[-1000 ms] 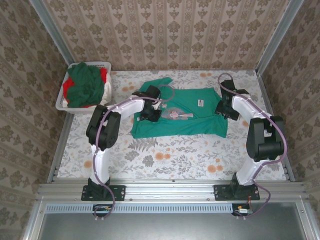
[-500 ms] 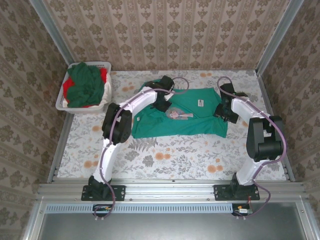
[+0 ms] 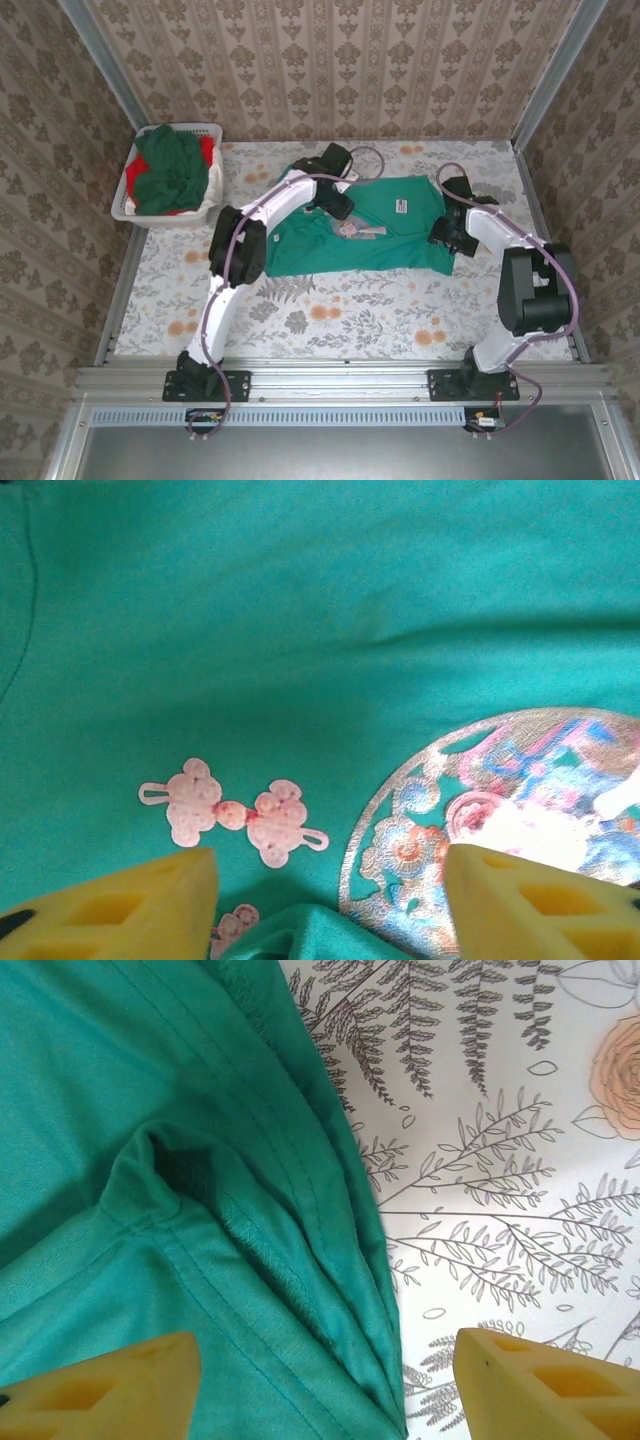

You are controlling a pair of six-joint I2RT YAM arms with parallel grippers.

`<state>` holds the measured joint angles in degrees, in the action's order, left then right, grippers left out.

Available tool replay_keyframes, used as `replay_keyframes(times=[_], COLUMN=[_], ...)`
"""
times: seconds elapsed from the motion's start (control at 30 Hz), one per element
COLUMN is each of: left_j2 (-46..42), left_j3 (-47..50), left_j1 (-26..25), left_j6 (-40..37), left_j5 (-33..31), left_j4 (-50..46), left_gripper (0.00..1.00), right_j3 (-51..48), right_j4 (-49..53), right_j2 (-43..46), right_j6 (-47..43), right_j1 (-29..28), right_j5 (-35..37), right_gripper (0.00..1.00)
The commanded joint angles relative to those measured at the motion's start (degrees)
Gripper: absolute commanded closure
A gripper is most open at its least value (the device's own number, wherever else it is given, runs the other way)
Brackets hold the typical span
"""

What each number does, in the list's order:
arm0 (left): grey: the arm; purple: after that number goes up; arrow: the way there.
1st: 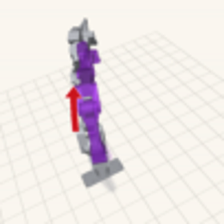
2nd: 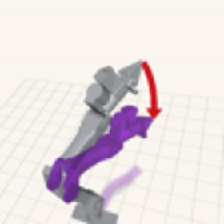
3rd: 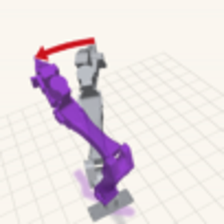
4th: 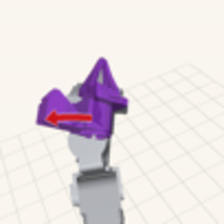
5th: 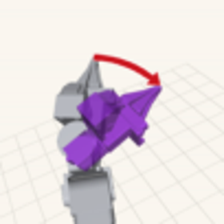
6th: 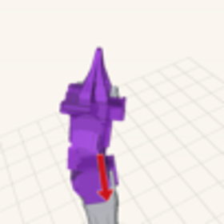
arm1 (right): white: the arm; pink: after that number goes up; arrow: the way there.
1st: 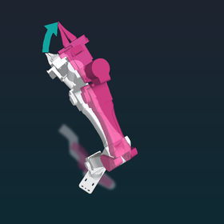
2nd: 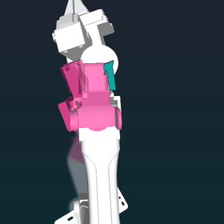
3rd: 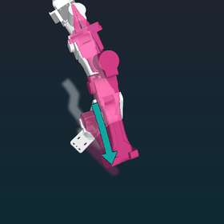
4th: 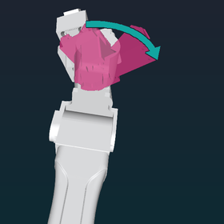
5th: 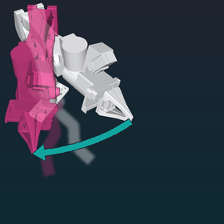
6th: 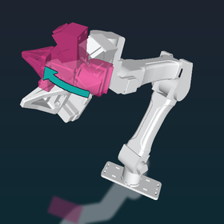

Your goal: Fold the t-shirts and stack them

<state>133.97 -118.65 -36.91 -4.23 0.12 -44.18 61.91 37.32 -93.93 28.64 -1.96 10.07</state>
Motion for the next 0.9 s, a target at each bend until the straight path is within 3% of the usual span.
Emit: replay_keyframes(times=[0.0,0.07,0.17,0.27,0.4,0.57,0.87], left_j2=[-13.7,-22.7,-30.4,-29.7,-25.8,-20.2,-14.1], left_j3=[12.9,26.7,40.1,42.3,40.9,35.3,30.2], left_j1=[2.5,3.4,4.9,6.6,7.8,9.0,8.5], left_j6=[4.2,3.0,-0.9,-7.8,-16.7,-20.6,-23.2], left_j5=[5.0,6.2,4.4,3.7,3.4,4.3,3.4], left_j4=[7.0,16.2,21.6,17.5,15.1,13.5,12.7], left_gripper=[0.24,0.0,0.0,0.0,0.18,0.4,0.57], right_j3=[-2.4,-3.7,-4.2,-4.1,-4.3,-4.7,-4.7], right_j4=[-1.4,-2.5,-2.9,-3.1,-3.1,-2.9,-3.5], right_j2=[3.3,4.3,4.5,4.4,4.4,4.4,3.5], right_j6=[-0.1,-0.3,-0.3,-0.3,-0.2,-0.4,-0.3], right_j1=[0.2,0.2,0.2,0.2,0.2,0.2,0.2], right_j5=[-1.4,-2.6,-2.9,-3.2,-3.1,-2.5,-2.5], right_gripper=[0.3,0.3,0.3,0.3,0.29,0.29,0.29])
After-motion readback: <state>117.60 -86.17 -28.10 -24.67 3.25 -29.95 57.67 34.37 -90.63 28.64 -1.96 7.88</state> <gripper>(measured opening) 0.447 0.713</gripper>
